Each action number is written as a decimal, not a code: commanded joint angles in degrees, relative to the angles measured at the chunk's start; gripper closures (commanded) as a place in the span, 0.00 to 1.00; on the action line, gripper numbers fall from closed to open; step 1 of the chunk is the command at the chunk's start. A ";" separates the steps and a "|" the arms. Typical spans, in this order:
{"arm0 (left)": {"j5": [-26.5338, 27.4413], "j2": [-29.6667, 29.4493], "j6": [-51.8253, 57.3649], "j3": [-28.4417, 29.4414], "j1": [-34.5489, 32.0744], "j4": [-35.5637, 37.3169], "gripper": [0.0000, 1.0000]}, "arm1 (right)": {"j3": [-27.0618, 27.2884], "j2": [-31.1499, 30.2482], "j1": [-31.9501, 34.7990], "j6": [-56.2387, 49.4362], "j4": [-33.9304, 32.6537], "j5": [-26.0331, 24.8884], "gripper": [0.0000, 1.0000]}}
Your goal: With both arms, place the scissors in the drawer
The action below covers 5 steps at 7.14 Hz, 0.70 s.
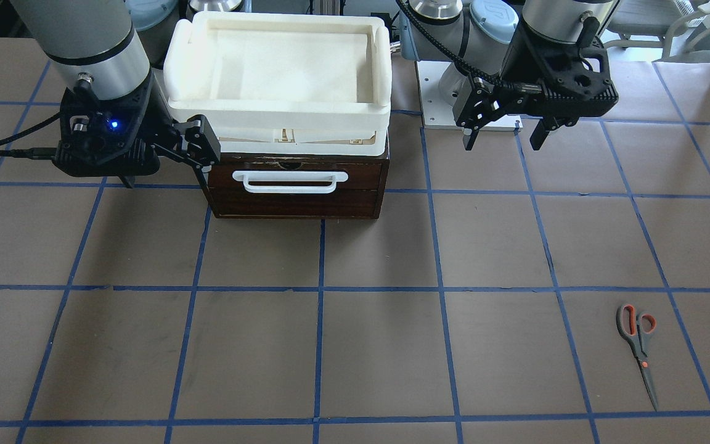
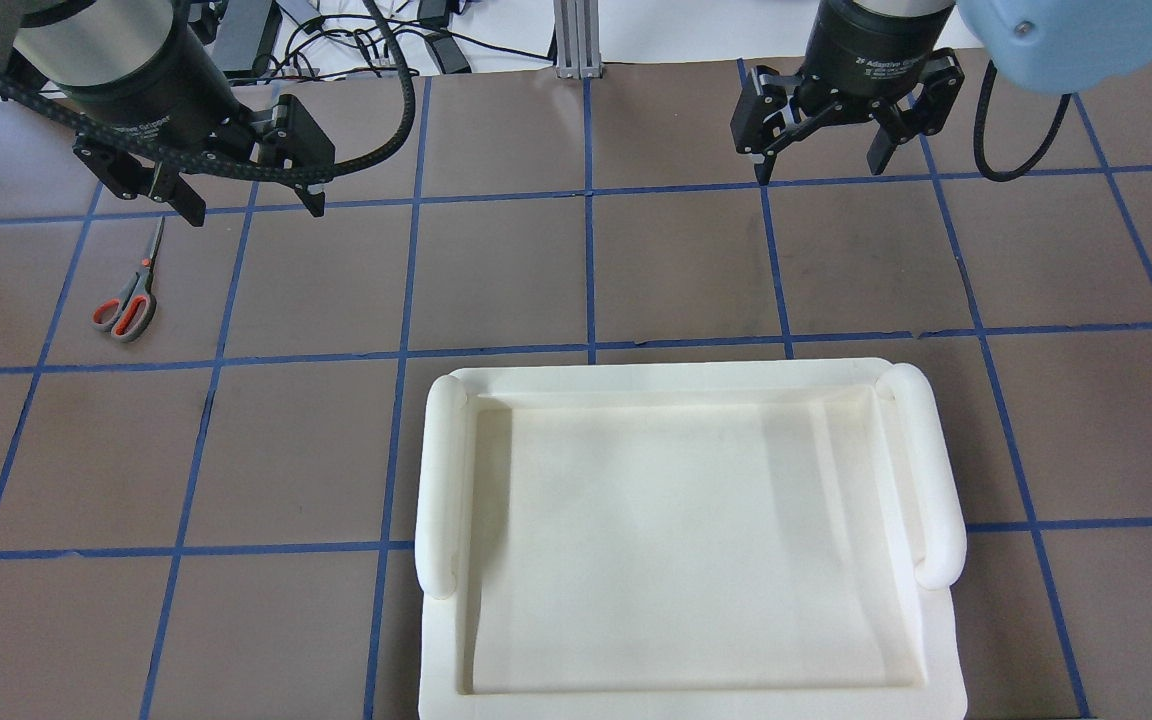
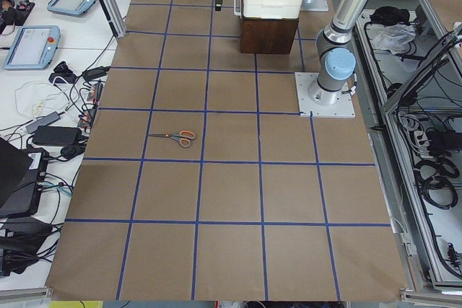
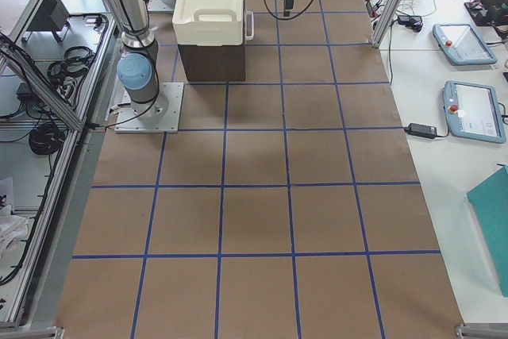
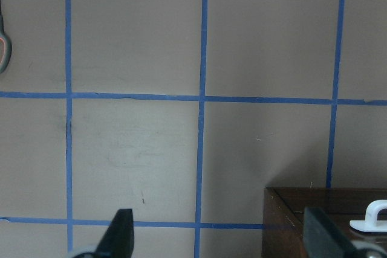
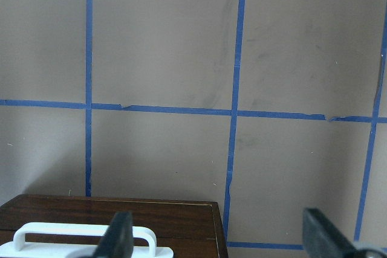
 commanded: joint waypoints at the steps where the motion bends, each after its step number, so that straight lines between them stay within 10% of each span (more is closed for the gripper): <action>1: 0.06 0.00 0.00 0.01 0.03 -0.08 0.00 | 0.62 -0.05 0.00 0.00 -0.08 0.01 0.00; 5: 0.06 -0.09 1.48 0.01 1.51 0.53 0.00 | 0.54 -0.31 -0.09 -0.44 -1.39 0.28 0.00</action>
